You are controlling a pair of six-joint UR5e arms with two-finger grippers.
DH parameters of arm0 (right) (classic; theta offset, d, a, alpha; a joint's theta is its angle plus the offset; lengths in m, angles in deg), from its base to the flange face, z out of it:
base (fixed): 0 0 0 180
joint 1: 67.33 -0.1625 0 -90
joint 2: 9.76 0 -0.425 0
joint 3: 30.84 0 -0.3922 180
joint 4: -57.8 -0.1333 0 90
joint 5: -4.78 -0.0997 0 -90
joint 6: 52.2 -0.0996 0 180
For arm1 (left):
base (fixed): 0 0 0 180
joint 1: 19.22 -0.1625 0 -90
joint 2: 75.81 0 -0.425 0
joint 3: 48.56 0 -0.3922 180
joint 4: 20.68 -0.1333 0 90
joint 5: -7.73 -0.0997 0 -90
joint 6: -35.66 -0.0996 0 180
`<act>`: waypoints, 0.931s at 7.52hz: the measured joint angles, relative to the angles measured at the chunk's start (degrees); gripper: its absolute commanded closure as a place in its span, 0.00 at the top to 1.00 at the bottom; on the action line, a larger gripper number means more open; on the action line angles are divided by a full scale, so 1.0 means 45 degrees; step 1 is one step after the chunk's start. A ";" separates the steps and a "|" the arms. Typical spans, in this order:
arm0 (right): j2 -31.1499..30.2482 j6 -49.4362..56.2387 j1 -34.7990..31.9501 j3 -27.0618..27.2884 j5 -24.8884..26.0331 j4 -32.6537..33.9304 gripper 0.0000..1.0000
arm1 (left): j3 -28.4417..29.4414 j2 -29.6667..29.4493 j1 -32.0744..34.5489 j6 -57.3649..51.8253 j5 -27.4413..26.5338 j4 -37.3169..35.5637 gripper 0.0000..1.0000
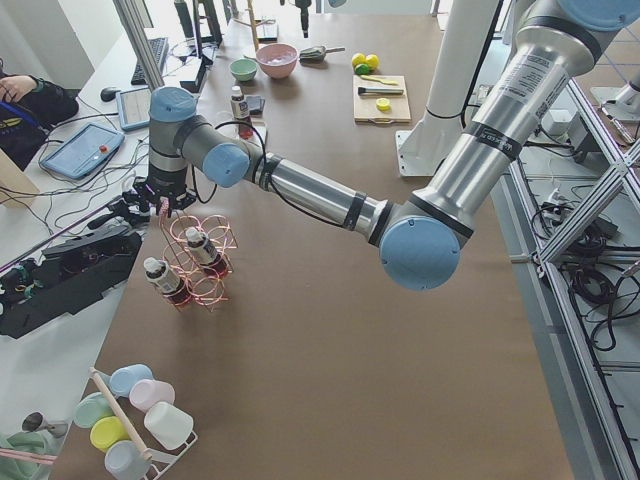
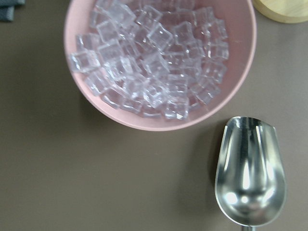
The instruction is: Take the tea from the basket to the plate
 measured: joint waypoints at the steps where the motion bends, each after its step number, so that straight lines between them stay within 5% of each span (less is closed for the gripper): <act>1: -0.1247 0.1456 -0.0644 0.0264 0.0115 -0.0001 1.00 | 0.0003 0.0013 -0.0004 0.0005 -0.0039 0.0013 0.00; 3: -0.2980 0.3873 -0.2242 0.0116 0.0125 -0.0022 1.00 | -0.0007 0.0135 -0.0008 0.0004 -0.0073 0.0167 0.00; 7: -0.3478 0.5241 -0.4259 -0.0820 0.0044 -0.0024 1.00 | 0.0110 0.0452 -0.0056 0.0050 -0.0099 0.0719 0.00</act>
